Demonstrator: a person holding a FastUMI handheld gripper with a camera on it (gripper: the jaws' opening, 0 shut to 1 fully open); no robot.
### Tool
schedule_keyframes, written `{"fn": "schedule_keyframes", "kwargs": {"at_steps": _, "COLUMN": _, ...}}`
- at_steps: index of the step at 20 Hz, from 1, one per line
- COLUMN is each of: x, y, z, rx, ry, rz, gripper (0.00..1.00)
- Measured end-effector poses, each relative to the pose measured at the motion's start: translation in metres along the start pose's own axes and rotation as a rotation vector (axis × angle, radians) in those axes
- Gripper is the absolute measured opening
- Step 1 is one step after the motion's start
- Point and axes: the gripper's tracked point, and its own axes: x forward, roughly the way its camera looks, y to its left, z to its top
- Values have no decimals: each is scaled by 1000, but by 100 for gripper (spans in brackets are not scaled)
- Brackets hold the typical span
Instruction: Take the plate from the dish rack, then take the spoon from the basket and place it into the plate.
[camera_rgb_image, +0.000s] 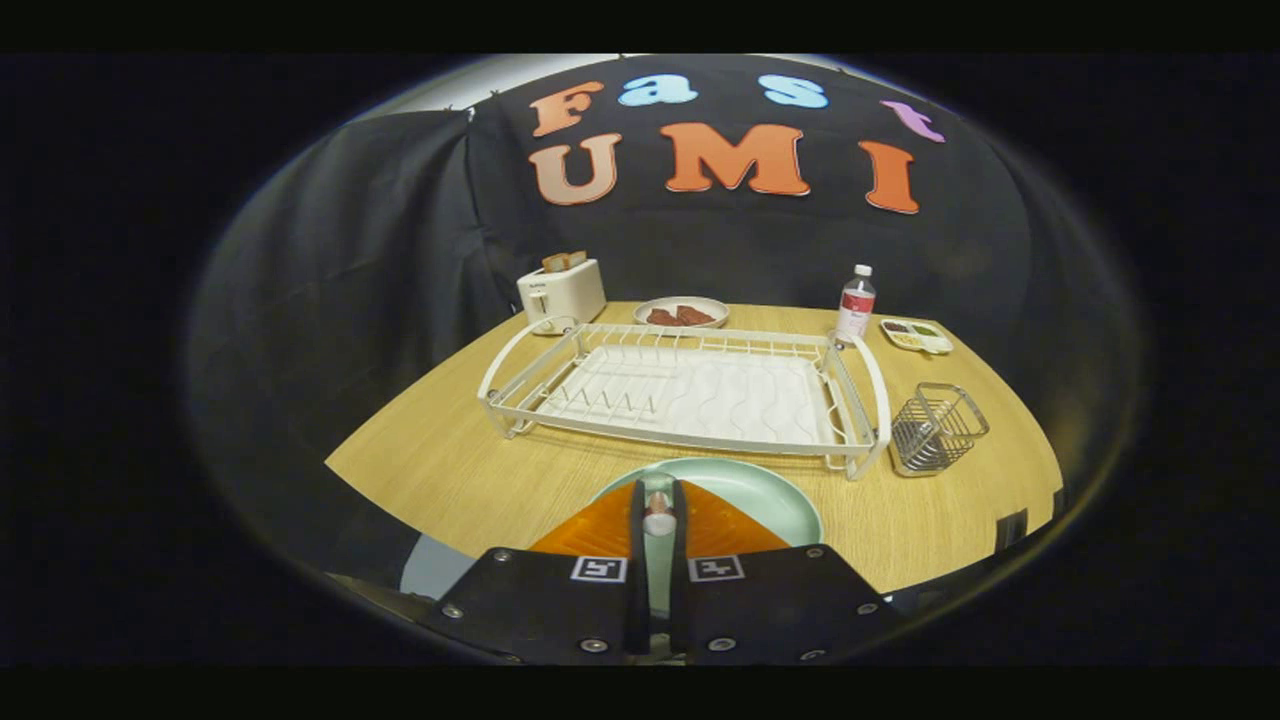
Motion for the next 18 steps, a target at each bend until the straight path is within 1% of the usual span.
{"fn": "schedule_keyframes", "kwargs": {"at_steps": 5, "x": 5, "y": -8, "z": -7, "rx": -14, "ry": 6, "rz": -20, "gripper": 8}}
{"fn": "schedule_keyframes", "kwargs": {"at_steps": 11, "x": 10, "y": -27, "z": -17, "rx": -12, "ry": 37, "rz": -64, "gripper": 16}}
{"fn": "schedule_keyframes", "kwargs": {"at_steps": 15, "x": 12, "y": -37, "z": -19, "rx": 34, "ry": 56, "rz": -80, "gripper": 22}}
{"fn": "schedule_keyframes", "kwargs": {"at_steps": 16, "x": 10, "y": -41, "z": -16, "rx": 43, "ry": 53, "rz": -86, "gripper": 26}}
{"fn": "schedule_keyframes", "kwargs": {"at_steps": 18, "x": 9, "y": -51, "z": -10, "rx": 51, "ry": 45, "rz": -109, "gripper": 40}}
